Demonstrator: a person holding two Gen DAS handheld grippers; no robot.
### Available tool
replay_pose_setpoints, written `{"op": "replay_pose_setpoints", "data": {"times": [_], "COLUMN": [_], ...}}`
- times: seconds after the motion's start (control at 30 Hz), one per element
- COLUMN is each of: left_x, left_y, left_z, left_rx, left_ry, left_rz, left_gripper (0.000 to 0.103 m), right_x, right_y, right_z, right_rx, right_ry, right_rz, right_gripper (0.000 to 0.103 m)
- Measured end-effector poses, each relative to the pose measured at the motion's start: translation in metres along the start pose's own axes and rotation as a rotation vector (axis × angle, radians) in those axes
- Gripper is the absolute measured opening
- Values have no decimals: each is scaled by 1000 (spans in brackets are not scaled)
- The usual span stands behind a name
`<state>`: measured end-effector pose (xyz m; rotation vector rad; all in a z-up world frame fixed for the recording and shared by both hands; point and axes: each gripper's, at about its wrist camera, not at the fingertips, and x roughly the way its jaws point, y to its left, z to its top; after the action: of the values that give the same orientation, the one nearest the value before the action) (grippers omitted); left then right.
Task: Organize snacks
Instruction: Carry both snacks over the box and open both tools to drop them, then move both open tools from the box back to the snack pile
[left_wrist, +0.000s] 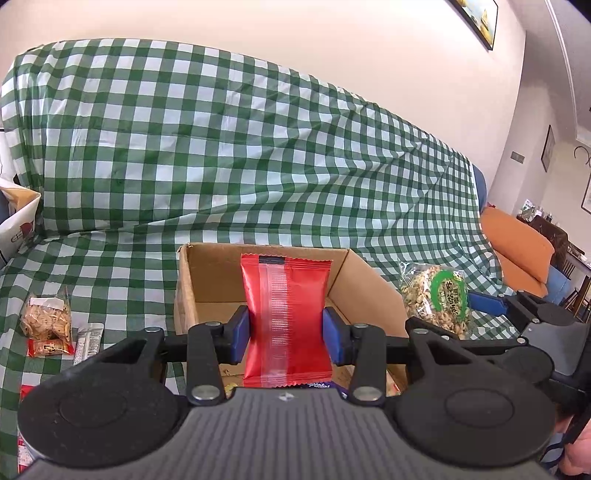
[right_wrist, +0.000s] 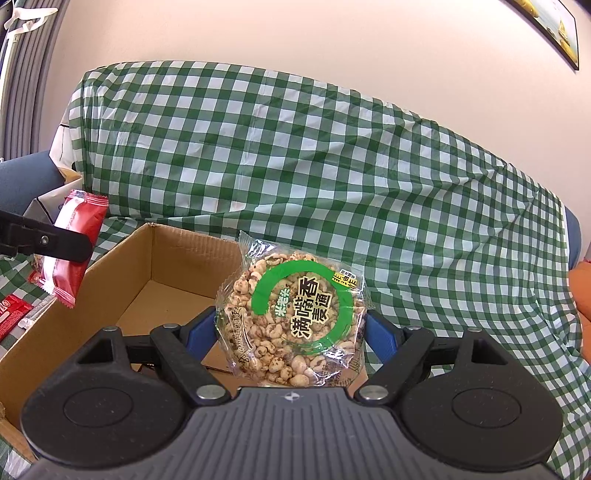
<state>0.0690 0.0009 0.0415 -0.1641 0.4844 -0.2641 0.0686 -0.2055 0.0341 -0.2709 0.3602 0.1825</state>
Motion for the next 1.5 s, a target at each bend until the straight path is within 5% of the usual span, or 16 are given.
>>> {"op": "replay_pose_setpoints", "data": {"times": [0.47,0.63,1.3,1.5], "left_x": [2,7,4,-4], "left_y": [-5,-6,4,24], "left_z": [-2,-3,-2,-1], "left_rx": [11,1,15,2], "left_ry": [4,49,56,65], "left_rz": [-11,-69,-21,35], "left_gripper": [46,53,54,47], "right_x": [1,6,7,8], "right_y": [0,-1,5,21], "right_z": [0,0,2,9], "right_rx": [-6,-22,-48,-34], "right_ry": [3,18,15,5], "right_rz": [0,-7,-20,2], "right_gripper": [84,87,88,67]}}
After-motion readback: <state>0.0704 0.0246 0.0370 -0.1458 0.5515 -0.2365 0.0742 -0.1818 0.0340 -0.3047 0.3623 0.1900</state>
